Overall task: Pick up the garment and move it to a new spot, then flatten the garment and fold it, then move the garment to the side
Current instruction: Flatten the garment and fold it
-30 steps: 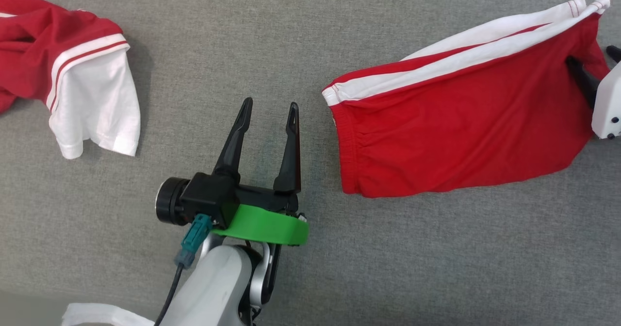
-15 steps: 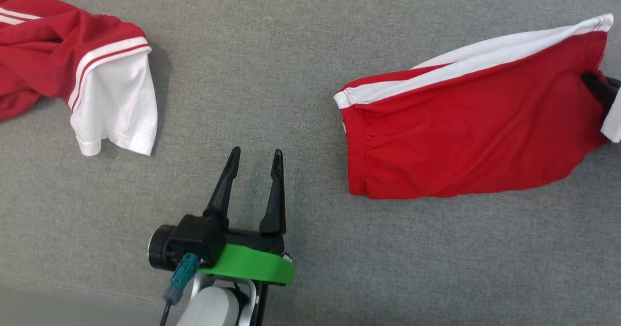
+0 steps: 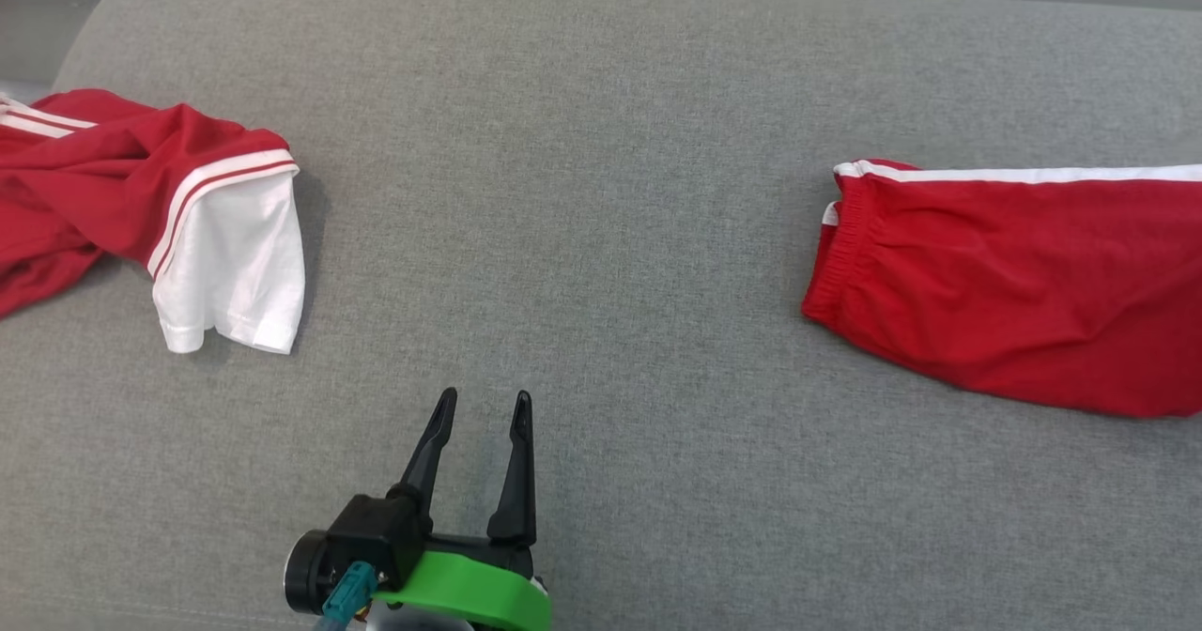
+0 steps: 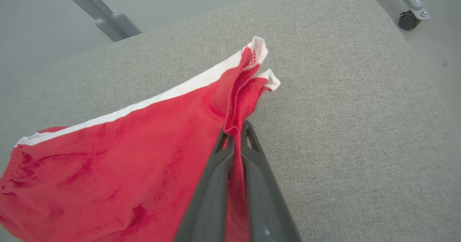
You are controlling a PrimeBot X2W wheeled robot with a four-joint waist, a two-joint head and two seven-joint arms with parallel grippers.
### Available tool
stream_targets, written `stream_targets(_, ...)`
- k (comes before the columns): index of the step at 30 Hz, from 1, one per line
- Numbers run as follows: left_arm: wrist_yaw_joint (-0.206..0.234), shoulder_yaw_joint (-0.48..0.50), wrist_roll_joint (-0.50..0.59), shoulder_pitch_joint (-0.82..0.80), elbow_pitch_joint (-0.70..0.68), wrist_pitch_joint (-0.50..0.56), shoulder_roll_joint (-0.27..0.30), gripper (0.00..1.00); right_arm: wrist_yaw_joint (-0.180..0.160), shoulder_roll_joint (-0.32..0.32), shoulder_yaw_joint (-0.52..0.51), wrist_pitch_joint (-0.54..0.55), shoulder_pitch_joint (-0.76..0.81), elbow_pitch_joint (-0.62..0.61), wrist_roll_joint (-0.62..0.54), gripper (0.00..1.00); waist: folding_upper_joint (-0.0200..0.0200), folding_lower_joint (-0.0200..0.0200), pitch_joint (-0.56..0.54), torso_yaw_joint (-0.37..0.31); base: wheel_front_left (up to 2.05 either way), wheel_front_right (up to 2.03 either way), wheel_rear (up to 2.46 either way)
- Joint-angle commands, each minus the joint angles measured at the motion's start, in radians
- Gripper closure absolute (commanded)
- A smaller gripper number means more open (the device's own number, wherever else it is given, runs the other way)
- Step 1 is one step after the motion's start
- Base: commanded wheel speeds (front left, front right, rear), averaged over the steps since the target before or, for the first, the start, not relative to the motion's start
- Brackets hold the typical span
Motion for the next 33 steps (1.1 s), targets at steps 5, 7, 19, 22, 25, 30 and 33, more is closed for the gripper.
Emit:
stream_targets(5,-0.003,-0.007,-0.015,0.028,-0.002,-0.003,0.002,0.0,0.0,0.051,0.038,0.014,0.021,-0.128,-0.033,1.0,-0.0001,0.0,-0.047,-0.031,0.0,0.0,0.0)
stream_targets(7,-0.004,-0.014,-0.015,0.028,0.002,-0.003,0.002,0.0,0.0,0.095,0.094,0.031,0.005,-0.19,-0.034,1.0,-0.0001,0.0,-0.05,-0.032,0.0,0.0,0.0)
stream_targets(19,-0.009,-0.047,-0.009,-0.015,0.032,-0.003,0.002,0.0,0.0,0.424,0.351,-0.011,-0.162,-0.131,-0.209,1.0,-0.0001,0.0,-0.011,-0.03,0.0,0.0,0.0)
stream_targets(22,0.003,-0.039,-0.013,-0.026,0.039,-0.003,0.002,0.0,0.0,0.457,0.353,-0.036,-0.186,-0.061,-0.251,1.0,-0.0001,0.0,-0.006,-0.013,0.0,0.0,0.0)
stream_targets(25,0.005,-0.032,-0.014,-0.019,0.043,-0.003,0.002,0.0,0.0,0.475,0.345,-0.077,-0.203,-0.001,-0.287,1.0,-0.0001,0.0,-0.005,-0.003,0.0,0.0,0.0)
stream_targets(30,0.0,-0.034,-0.012,-0.003,0.049,-0.003,0.002,0.0,0.0,0.514,0.342,-0.176,-0.219,0.023,-0.304,0.0,-0.0001,0.0,-0.015,-0.01,0.0,0.0,0.0)
stream_targets(33,0.0,-0.037,-0.016,0.005,0.046,-0.003,0.002,0.0,0.0,0.529,0.347,-0.26,-0.193,-0.012,-0.266,0.0,-0.0001,0.0,-0.034,-0.018,0.0,0.0,0.0)
